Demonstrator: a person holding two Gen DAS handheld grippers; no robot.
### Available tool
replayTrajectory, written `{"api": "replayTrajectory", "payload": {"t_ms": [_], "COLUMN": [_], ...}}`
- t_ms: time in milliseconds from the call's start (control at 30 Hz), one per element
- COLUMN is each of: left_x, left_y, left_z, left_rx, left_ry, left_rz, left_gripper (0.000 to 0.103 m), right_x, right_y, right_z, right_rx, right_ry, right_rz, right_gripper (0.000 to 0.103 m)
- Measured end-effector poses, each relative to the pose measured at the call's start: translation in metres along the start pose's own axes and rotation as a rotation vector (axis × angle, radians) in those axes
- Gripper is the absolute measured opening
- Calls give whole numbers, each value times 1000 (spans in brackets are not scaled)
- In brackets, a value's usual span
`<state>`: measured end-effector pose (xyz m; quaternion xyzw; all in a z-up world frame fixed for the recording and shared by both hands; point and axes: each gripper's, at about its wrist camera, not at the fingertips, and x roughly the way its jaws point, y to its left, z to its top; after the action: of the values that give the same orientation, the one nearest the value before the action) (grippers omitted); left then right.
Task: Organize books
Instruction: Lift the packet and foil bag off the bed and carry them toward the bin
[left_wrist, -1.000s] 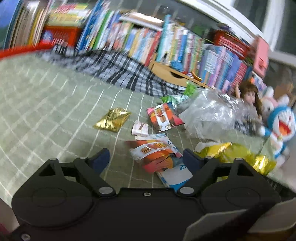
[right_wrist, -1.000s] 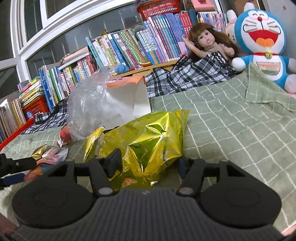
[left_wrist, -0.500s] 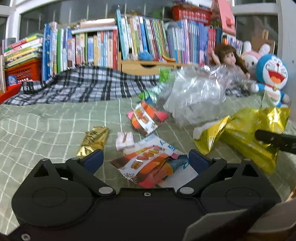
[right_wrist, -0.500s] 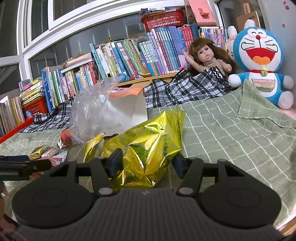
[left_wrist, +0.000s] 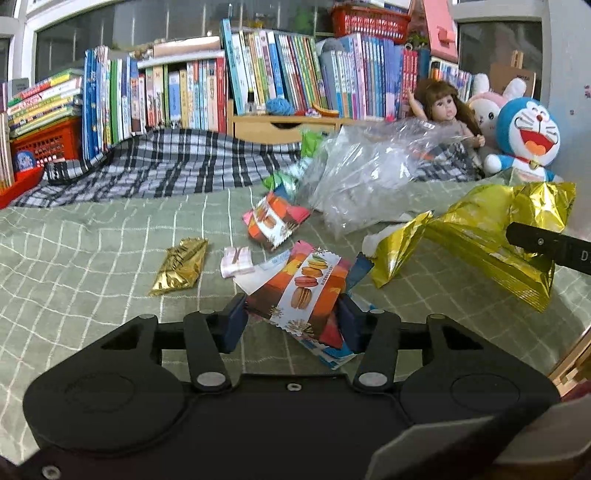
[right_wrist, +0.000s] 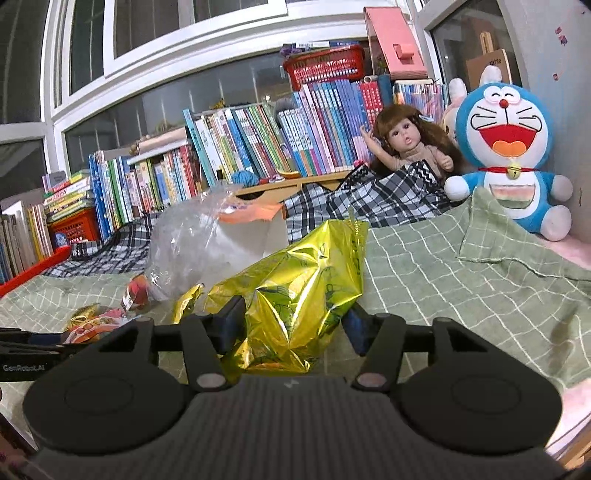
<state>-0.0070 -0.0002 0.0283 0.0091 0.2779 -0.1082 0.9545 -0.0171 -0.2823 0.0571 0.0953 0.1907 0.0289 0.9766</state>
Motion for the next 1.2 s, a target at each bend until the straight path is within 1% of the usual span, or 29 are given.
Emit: {"api": "replayTrajectory", "payload": {"t_ms": [200,467,667,833,967,1200], "left_x": [-33,-68,-93,-110,-123,-133], "left_y": [-7,-13,-17,-21,-22,-26], "left_z": [0,-10,-22,-37,-50,-76], "left_rx": [-17,-51,-51,-44,-46,-31], "left_ry": [-41,-45,-29,2,31,100], "left_rz": [0,-19,-50,-67,-76,-95], "left_gripper": [49,49,50,50,50,50], "right_x": [-19,-47,-73,-93,-107,-126], "right_y": [3,10,14,21,25,35], "right_z": [1,-5,-10,-23,-35,-58], "right_rx": [3,-29,-34,-53,-86,-162], "right_ry": [-11,-18,1,38,73,188], "right_rz": [28,41,116,172,197,251], "right_gripper": [60,60,60,60,60,60]}}
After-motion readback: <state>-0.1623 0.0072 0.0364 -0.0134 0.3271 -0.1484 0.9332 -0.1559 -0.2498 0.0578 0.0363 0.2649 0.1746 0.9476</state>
